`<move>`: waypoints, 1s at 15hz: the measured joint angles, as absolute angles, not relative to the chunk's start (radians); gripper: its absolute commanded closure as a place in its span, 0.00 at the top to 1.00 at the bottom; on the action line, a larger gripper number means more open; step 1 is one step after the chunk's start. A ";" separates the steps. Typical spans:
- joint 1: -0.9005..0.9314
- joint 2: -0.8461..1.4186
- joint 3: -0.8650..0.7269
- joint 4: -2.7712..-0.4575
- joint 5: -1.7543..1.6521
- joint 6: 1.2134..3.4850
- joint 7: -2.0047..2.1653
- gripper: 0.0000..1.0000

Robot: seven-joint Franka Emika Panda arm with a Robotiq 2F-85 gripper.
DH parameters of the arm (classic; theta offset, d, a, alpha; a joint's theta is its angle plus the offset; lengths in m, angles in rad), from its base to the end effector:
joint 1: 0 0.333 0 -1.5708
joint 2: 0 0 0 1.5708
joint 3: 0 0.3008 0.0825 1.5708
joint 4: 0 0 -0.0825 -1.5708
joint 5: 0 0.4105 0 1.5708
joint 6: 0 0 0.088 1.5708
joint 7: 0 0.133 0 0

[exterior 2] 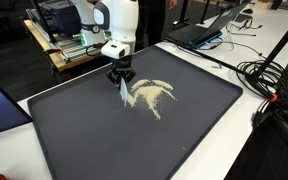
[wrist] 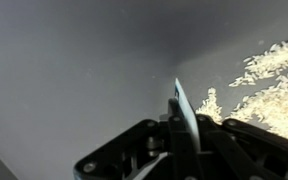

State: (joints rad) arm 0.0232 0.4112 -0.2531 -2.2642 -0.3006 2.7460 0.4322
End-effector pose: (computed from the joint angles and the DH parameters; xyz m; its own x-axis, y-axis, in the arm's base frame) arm 0.5379 -0.1266 0.1257 0.9312 -0.3410 0.1291 -0.3610 -0.9120 0.1950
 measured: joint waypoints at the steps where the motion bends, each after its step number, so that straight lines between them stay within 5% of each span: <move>1: 0.038 0.424 -0.269 -2.255 -0.301 2.747 0.432 0.01; 15: 0.101 0.505 -0.257 -2.186 -0.297 2.756 0.391 0.01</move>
